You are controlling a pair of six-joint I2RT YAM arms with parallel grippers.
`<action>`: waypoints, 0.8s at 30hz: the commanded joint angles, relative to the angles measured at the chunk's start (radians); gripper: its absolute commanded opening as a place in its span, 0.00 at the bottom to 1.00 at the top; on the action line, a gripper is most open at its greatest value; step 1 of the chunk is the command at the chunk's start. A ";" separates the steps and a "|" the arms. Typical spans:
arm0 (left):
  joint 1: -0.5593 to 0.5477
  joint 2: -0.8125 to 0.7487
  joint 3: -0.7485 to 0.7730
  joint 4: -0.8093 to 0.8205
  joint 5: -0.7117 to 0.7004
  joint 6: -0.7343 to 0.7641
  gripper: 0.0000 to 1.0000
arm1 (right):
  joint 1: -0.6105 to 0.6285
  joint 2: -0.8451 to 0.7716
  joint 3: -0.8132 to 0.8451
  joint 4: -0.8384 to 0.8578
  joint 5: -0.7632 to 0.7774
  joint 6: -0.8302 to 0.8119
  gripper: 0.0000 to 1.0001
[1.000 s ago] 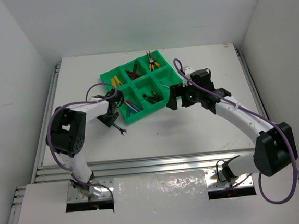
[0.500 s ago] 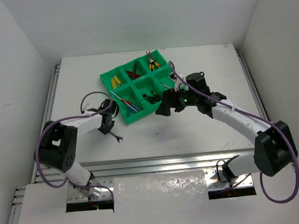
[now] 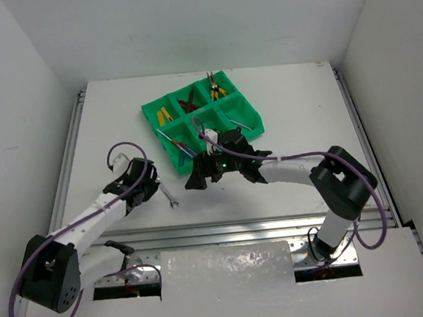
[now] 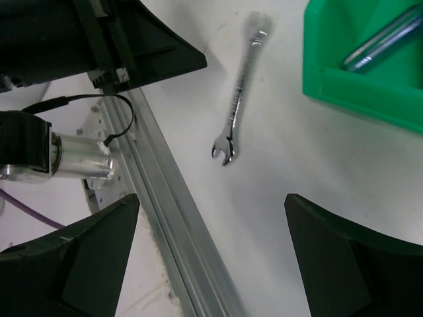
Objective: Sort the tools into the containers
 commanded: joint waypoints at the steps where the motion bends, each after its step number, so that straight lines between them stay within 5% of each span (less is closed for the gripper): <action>1: -0.016 -0.059 -0.020 0.109 0.077 0.058 0.00 | 0.029 0.070 0.010 0.283 -0.017 0.067 0.90; 9: -0.034 -0.076 0.002 0.075 0.040 0.067 0.01 | 0.060 0.199 0.068 0.313 0.029 0.042 0.88; 13: -0.040 0.005 0.057 0.026 0.013 0.113 0.66 | 0.061 0.103 0.073 0.073 0.265 0.057 0.93; 14: -0.051 0.029 0.100 0.014 0.013 0.125 0.72 | 0.058 0.072 0.068 -0.037 0.426 0.059 0.95; 17: -0.132 0.101 0.169 -0.058 -0.077 0.105 0.84 | 0.043 -0.035 0.037 -0.145 0.562 0.057 0.99; 24: -0.160 0.425 0.425 -0.337 -0.119 -0.045 0.84 | -0.005 -0.174 0.045 -0.405 0.691 0.004 0.99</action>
